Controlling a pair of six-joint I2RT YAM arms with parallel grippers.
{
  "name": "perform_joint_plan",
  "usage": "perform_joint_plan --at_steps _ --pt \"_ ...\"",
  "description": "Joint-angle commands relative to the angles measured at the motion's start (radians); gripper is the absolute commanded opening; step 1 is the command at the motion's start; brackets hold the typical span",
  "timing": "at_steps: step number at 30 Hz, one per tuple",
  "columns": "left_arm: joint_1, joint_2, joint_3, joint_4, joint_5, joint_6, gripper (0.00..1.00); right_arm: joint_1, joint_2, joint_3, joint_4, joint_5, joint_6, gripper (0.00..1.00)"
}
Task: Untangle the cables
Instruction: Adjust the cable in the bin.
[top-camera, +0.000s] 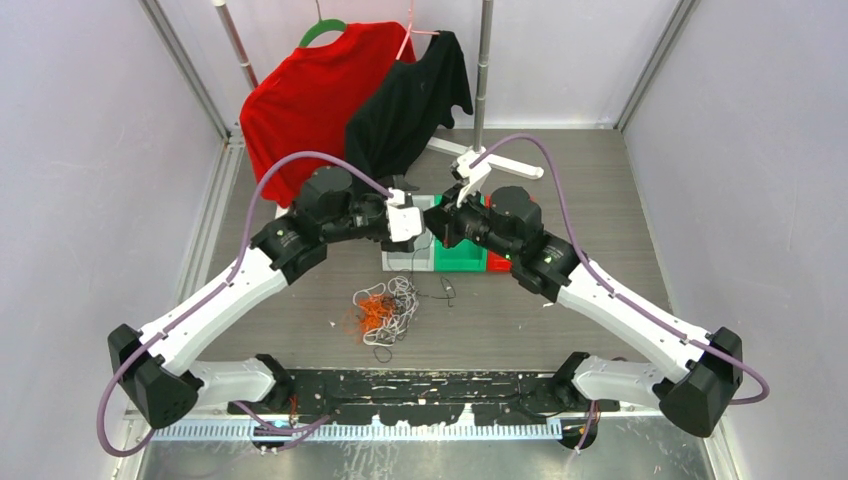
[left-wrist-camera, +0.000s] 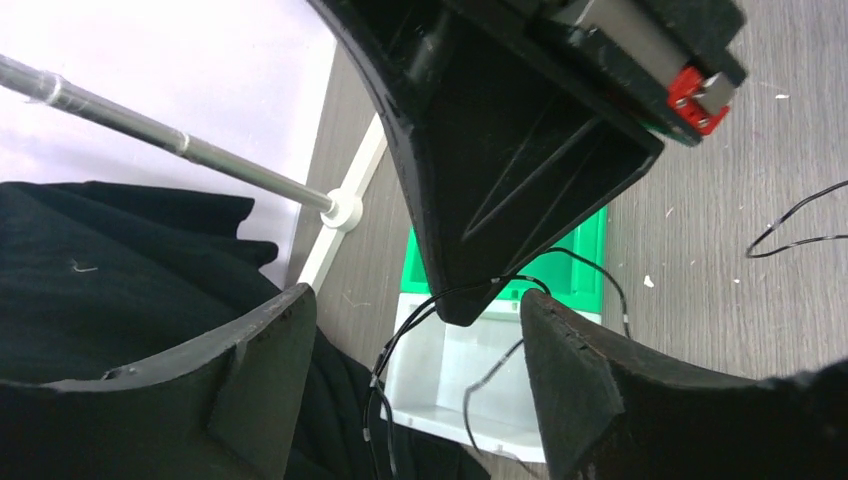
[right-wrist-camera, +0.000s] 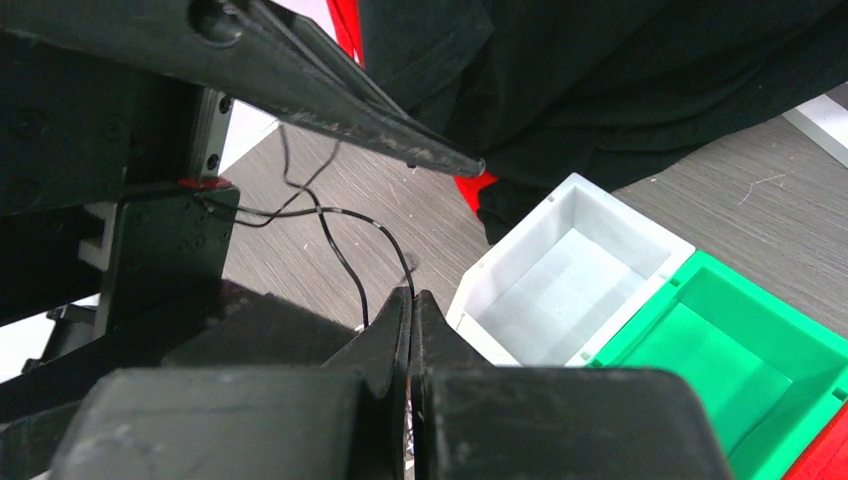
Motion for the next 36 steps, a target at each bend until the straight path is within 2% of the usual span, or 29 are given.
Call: perform_joint_plan --at_steps 1,5,10,14,16,17,19,20,22,24,29,34,36 --pt "0.002 0.030 0.076 -0.100 -0.026 0.015 0.71 -0.001 -0.043 -0.013 0.064 -0.003 0.025 0.01" --pt "0.002 0.055 0.110 -0.145 -0.032 0.043 0.61 -0.001 -0.073 -0.039 0.071 0.001 0.043 0.01" --pt "0.003 0.098 0.142 -0.208 -0.015 0.056 0.23 -0.001 -0.101 -0.060 0.092 0.000 0.073 0.01" --pt "0.000 0.098 0.154 -0.186 -0.014 0.028 0.01 -0.001 -0.117 -0.070 0.086 0.012 0.090 0.01" --pt "0.000 0.095 0.169 -0.191 -0.018 0.001 0.00 -0.003 -0.134 -0.088 0.093 0.032 0.103 0.05" --pt "0.000 0.092 0.177 -0.196 -0.018 -0.021 0.00 -0.005 -0.145 -0.099 0.101 0.045 0.109 0.14" --pt "0.001 0.084 0.188 -0.202 -0.022 -0.091 0.00 -0.017 -0.173 -0.126 0.122 0.056 0.120 0.49" --pt "0.000 0.080 0.195 -0.201 -0.026 -0.140 0.00 -0.027 -0.183 -0.139 0.136 0.048 0.128 0.63" --pt "0.001 0.079 0.206 -0.199 -0.041 -0.243 0.00 -0.050 -0.198 -0.151 0.156 0.009 0.139 0.75" --pt "0.002 0.044 0.212 -0.206 -0.053 -0.344 0.00 -0.078 -0.196 -0.144 0.161 -0.056 0.146 0.80" --pt "0.001 0.000 0.184 -0.231 -0.046 -0.479 0.00 -0.101 -0.198 -0.148 0.210 -0.210 0.135 0.88" --pt "0.002 -0.031 0.162 -0.230 -0.049 -0.581 0.00 -0.108 -0.203 -0.168 0.255 -0.407 0.131 0.89" --pt "0.002 -0.036 0.160 -0.225 -0.052 -0.622 0.00 -0.109 -0.194 -0.170 0.270 -0.438 0.147 0.89"
